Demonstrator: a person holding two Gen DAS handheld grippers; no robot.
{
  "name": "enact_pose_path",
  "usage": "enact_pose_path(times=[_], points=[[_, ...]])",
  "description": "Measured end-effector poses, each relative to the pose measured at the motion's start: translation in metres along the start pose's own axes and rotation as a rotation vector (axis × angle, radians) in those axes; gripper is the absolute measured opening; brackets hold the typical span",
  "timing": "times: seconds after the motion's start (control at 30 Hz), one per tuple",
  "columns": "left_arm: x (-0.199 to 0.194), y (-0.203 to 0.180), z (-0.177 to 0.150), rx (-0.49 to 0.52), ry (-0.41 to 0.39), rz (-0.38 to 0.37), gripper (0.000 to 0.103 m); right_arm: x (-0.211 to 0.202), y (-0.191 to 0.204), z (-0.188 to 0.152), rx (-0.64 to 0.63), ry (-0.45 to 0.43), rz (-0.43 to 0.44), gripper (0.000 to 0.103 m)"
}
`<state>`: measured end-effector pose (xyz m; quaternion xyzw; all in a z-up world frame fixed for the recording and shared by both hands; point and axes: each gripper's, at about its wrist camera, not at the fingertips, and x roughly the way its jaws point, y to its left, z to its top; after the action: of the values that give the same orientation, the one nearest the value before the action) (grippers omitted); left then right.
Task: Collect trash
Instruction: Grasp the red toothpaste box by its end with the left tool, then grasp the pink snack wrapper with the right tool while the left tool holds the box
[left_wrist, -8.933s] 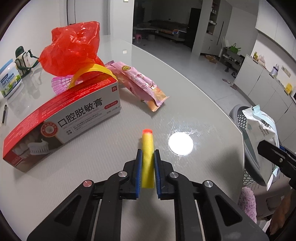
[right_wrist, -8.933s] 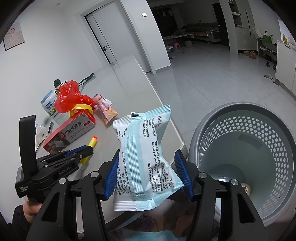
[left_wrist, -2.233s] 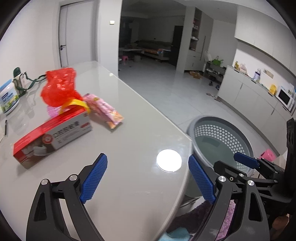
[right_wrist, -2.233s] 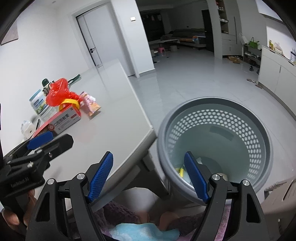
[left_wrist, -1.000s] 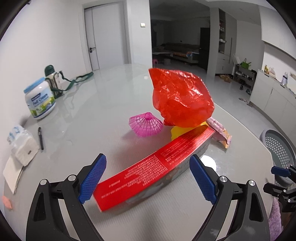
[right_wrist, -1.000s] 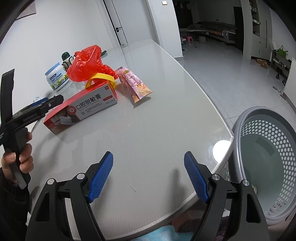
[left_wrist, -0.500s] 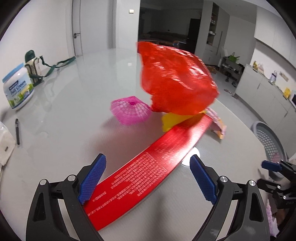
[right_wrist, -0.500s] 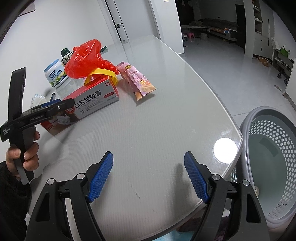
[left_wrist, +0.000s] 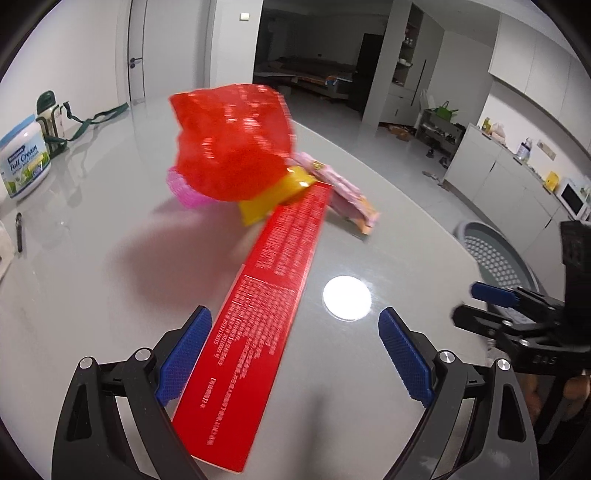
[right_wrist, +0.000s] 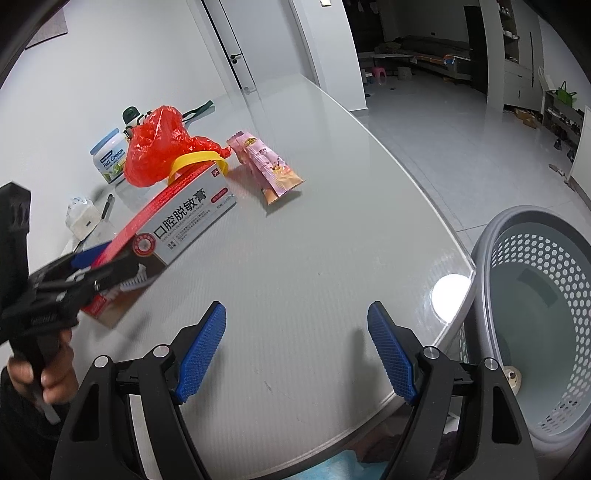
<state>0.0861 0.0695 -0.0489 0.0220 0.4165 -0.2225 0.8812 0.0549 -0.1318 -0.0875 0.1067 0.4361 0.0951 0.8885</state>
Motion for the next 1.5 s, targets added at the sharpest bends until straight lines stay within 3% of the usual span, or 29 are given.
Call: enact_pose_path(times=[0.27,0.43,0.6,0.67,0.77,0.83,1.0,1.5], points=[[-0.002,-0.034,-0.017,-0.025,0.01,-0.057,0.09,-0.007,-0.002,-0.001,0.01,-0.016,0.011,0.076],[-0.004,-0.037,-0.01,-0.087,-0.04,-0.001,0.09,-0.009,-0.005,-0.001,0.015,-0.026,0.017,0.076],[0.016,-0.036,0.001,-0.124,-0.013,0.094,0.09,-0.013,-0.009,0.0,0.023,-0.041,0.025,0.076],[0.023,-0.034,0.003,-0.137,0.003,0.106,0.086,-0.015,-0.011,0.0,0.03,-0.046,0.025,0.076],[0.034,-0.034,0.002,-0.135,0.039,0.115,0.071,-0.016,-0.015,0.0,0.04,-0.05,0.023,0.076],[0.037,-0.037,0.001,-0.124,0.043,0.142,0.068,-0.016,-0.017,0.0,0.044,-0.052,0.023,0.076],[0.039,-0.033,-0.001,-0.146,0.055,0.115,0.038,-0.015,-0.017,0.0,0.05,-0.054,0.024,0.076],[0.0,-0.043,-0.015,-0.146,-0.041,0.108,0.034,-0.008,-0.009,0.011,0.011,-0.066,0.015,0.076]])
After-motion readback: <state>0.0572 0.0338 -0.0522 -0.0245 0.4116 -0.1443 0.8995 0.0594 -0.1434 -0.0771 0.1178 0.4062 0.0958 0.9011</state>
